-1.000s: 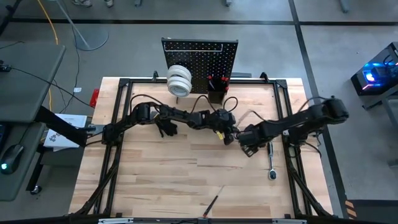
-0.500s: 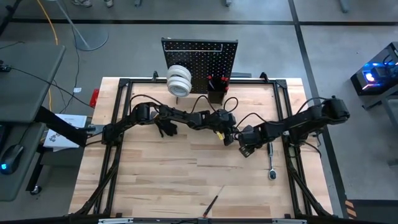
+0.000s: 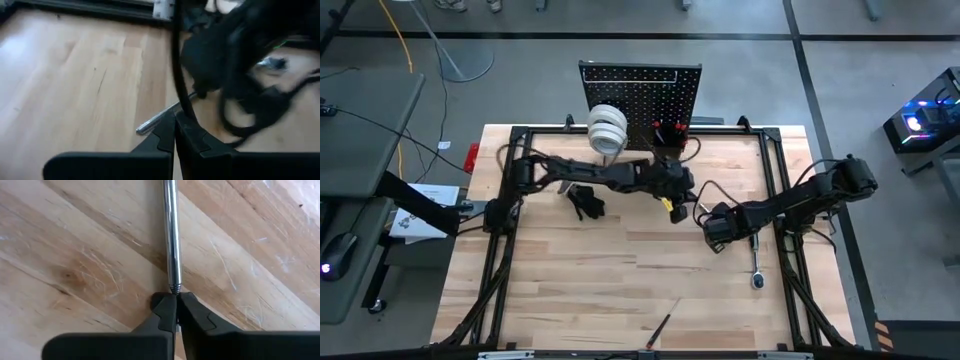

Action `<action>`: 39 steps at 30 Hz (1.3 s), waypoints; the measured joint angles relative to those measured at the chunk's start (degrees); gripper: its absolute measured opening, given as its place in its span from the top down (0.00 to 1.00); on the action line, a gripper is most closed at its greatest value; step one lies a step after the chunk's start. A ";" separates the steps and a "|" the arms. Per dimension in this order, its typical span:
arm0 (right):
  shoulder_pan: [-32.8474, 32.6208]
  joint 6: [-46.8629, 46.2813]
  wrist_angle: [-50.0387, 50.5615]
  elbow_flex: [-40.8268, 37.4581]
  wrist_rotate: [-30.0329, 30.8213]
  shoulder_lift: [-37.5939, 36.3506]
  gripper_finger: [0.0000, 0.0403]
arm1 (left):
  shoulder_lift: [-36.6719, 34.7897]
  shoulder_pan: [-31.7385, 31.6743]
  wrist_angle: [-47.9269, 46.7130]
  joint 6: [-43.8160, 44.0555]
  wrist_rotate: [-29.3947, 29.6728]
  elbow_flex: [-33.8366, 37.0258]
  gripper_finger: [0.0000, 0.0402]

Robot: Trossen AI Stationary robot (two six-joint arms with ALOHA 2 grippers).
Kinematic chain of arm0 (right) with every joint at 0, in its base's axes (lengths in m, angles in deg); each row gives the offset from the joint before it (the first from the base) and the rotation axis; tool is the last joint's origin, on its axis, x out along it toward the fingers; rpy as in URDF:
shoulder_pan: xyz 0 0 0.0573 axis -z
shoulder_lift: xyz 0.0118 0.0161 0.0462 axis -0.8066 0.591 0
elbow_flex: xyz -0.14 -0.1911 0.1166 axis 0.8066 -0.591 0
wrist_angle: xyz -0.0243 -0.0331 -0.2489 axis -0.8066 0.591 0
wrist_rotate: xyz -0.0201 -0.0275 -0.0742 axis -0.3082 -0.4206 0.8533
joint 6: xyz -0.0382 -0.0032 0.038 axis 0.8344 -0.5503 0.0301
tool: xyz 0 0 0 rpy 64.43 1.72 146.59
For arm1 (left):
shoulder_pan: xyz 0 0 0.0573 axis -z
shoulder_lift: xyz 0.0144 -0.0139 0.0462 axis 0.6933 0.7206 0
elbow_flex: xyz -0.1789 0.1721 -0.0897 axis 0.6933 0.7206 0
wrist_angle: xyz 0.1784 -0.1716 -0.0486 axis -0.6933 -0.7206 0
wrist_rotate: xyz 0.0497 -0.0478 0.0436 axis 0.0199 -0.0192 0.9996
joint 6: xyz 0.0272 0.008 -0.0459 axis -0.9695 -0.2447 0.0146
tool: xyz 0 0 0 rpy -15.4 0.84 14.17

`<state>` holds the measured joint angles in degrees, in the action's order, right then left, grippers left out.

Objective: Hang tools onto peg board
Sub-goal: Put the silver magnetic telescoping into the black bin on the peg board

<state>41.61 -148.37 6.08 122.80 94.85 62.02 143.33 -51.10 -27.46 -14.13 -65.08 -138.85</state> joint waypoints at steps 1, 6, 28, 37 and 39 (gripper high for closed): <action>0.00 -0.19 -0.01 0.00 0.08 0.00 0.99 | -1.87 0.08 -1.97 -0.13 -0.05 0.00 1.00; -0.31 -0.26 0.01 0.04 0.20 0.02 1.00 | -11.08 0.22 -10.06 0.16 -0.19 0.00 1.00; -3.74 1.26 4.99 14.18 -2.86 -1.96 1.00 | -41.23 -1.09 -23.43 -7.17 13.93 -0.07 1.00; -1.05 10.67 17.12 32.26 2.38 -8.40 1.00 | -51.14 -4.21 -31.63 -7.33 14.42 2.66 1.00; 1.18 12.97 19.58 36.17 2.41 -9.16 1.00 | -54.53 -5.25 -30.46 -5.36 14.38 7.00 1.00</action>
<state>42.79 -135.40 25.66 158.97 97.26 52.87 88.80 -56.35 -57.92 -19.49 -50.69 -131.85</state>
